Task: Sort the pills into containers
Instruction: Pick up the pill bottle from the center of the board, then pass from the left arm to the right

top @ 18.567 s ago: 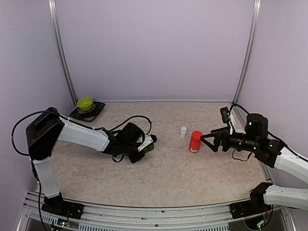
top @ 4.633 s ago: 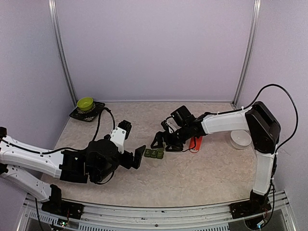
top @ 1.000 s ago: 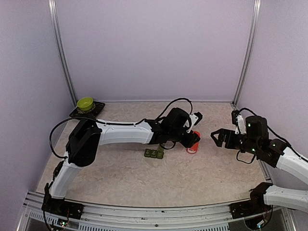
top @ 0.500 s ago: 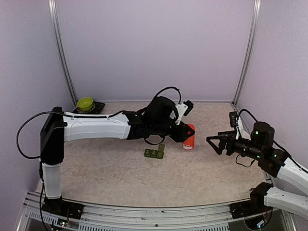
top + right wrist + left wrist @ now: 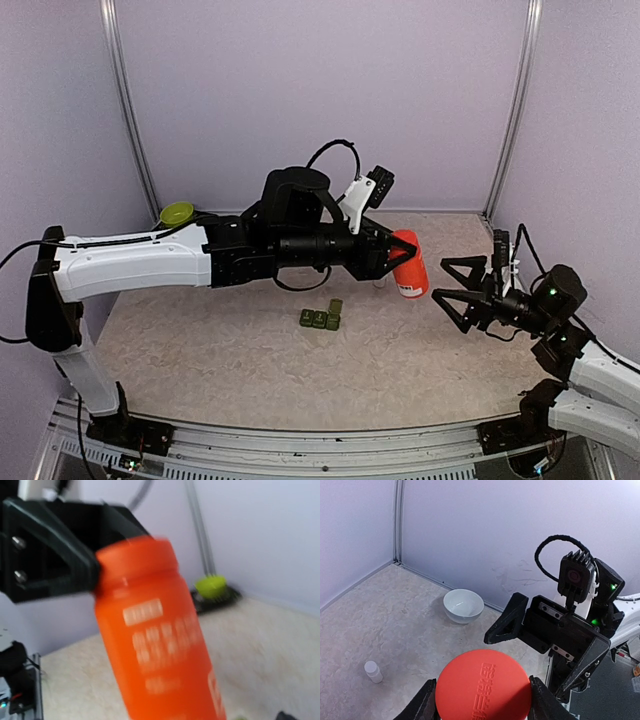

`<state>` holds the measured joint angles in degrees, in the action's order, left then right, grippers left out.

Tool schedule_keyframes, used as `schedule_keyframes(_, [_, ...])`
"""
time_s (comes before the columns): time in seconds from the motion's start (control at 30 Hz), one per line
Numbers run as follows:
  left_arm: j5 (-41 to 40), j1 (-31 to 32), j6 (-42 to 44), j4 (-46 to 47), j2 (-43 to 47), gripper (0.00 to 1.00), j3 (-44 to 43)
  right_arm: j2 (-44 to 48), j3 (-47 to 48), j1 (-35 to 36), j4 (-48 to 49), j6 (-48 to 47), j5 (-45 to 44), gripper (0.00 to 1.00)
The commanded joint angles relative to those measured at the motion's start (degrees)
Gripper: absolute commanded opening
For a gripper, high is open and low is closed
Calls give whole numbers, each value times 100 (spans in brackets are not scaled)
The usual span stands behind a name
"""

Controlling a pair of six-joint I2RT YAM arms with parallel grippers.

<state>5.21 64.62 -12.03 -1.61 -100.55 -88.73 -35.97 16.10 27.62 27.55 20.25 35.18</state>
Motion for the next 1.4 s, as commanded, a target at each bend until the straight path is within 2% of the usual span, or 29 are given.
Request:
schedule_keyframes(0.0, [256, 83, -161, 231, 310, 37, 222, -275, -41, -46, 1197, -110, 599, 100])
schedule_keyframes(0.37, [445, 213, -247, 424, 664, 37, 504, -1535, 339, -29, 2082, -1, 1558, 100])
schedule_keyframes(0.83, [718, 221, -352, 874, 842, 37, 790, -2801, 669, 438, 3844, 879, 2308, 100])
schedule_keyframes(1.03, [662, 237, -364, 1136, 934, 37, 1015, -3115, 938, 653, 3899, 1033, 2257, 98])
schedule_keyframes(1.2, [609, 241, -328, 1202, 991, 37, 1100, -3290, 1041, 737, 4058, 1208, 2313, 93])
schedule_keyframes(1.37, [600, 243, -295, 1239, 1061, 37, 1170, -3294, 1024, 745, 3674, 1019, 2257, 88])
